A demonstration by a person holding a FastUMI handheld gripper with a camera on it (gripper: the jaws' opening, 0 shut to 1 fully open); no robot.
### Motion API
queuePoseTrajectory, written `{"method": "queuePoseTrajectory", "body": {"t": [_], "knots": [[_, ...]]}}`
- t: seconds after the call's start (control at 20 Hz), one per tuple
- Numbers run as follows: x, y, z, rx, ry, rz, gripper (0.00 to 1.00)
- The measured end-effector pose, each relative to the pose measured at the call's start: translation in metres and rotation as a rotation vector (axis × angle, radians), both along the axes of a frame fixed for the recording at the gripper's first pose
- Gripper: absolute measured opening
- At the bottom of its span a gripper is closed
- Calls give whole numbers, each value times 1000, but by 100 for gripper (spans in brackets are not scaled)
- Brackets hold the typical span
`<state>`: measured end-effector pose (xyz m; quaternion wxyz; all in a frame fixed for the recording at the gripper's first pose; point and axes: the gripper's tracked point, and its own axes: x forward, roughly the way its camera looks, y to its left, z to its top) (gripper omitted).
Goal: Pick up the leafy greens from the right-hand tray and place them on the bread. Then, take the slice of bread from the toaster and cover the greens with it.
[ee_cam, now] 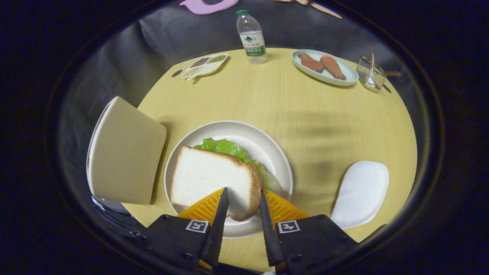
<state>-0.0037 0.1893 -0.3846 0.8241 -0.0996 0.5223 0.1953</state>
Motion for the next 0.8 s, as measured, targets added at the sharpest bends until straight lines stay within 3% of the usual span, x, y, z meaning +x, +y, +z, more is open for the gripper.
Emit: {"method": "queuePoseTrajectory", "body": {"t": [0.1, 0.25, 0.55, 0.8], "knots": [[4, -9, 5, -38, -84, 44, 61], [11, -11, 24, -37, -204, 35, 74], [46, -6, 137, 199, -511, -77, 100], [55, -22, 251, 313, -735, -104, 100]]}}
